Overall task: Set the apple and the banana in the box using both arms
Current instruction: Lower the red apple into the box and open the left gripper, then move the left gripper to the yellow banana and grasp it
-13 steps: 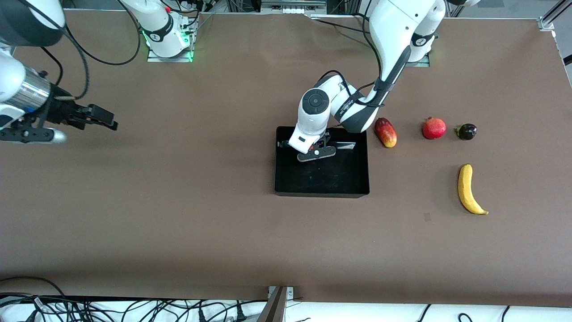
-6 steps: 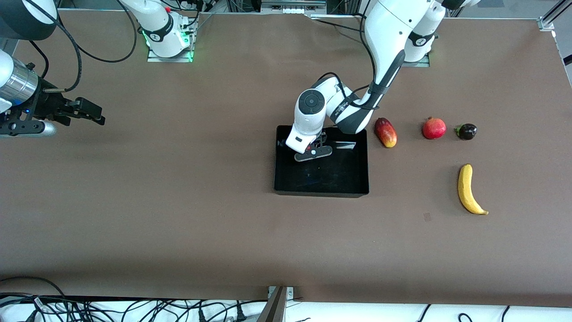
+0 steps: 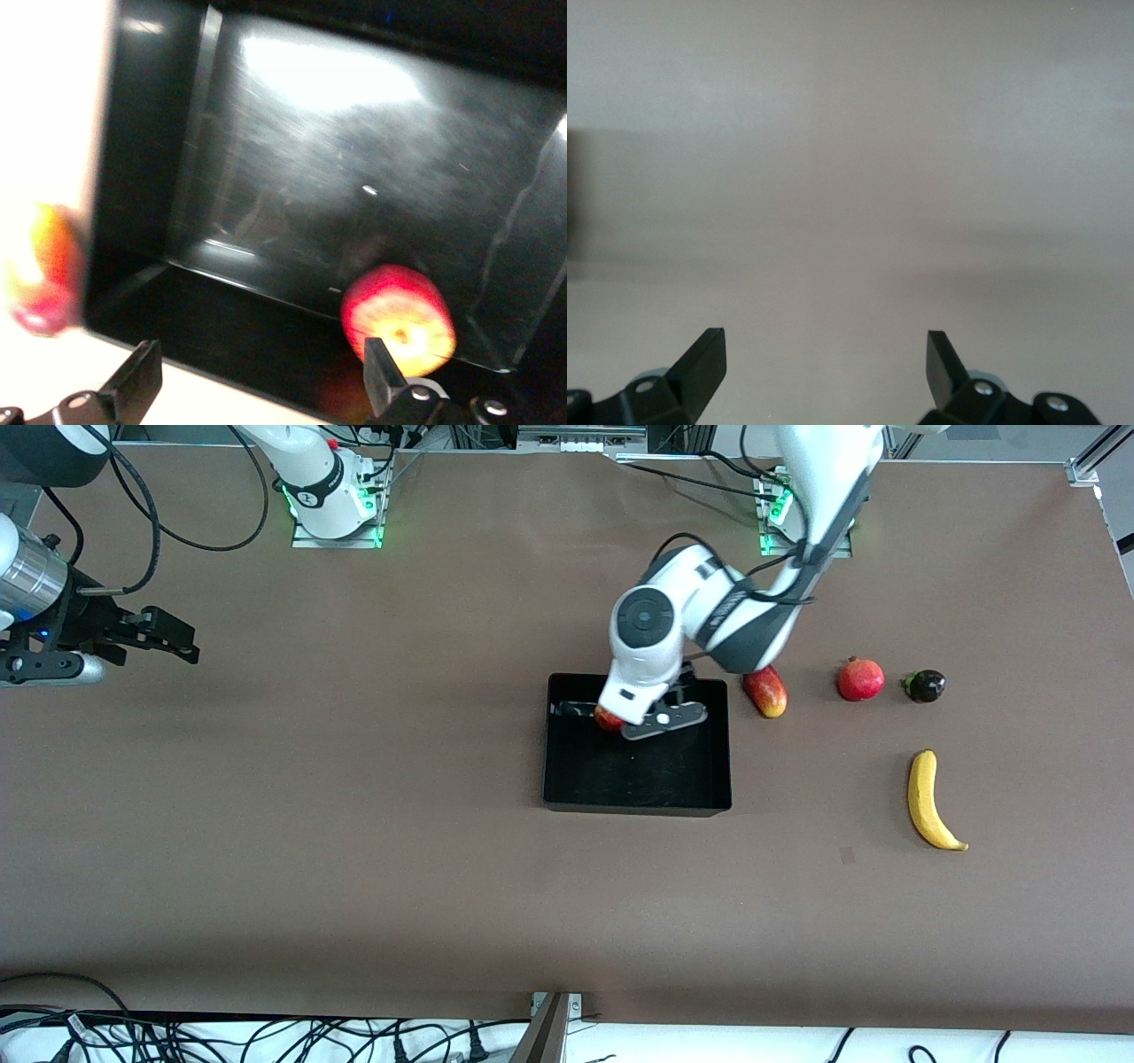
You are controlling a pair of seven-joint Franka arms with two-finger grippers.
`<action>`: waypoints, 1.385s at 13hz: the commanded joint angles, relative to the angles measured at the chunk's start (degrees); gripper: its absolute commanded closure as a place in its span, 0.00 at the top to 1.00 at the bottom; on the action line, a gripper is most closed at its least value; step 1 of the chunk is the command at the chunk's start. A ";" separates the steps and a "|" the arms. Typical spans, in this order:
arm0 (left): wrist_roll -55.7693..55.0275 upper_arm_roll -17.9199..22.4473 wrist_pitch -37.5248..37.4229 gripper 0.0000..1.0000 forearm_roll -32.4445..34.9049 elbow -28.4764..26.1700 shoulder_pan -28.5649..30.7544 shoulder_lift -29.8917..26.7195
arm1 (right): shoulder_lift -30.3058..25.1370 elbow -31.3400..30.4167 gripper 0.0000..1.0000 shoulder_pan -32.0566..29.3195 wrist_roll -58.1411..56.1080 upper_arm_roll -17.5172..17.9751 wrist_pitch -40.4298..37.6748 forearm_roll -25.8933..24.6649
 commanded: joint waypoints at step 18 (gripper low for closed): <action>71.79 20.10 31.00 0.00 -2.38 -3.07 28.45 13.61 | 0.36 0.96 1.00 -0.17 0.24 0.25 0.07 -1.31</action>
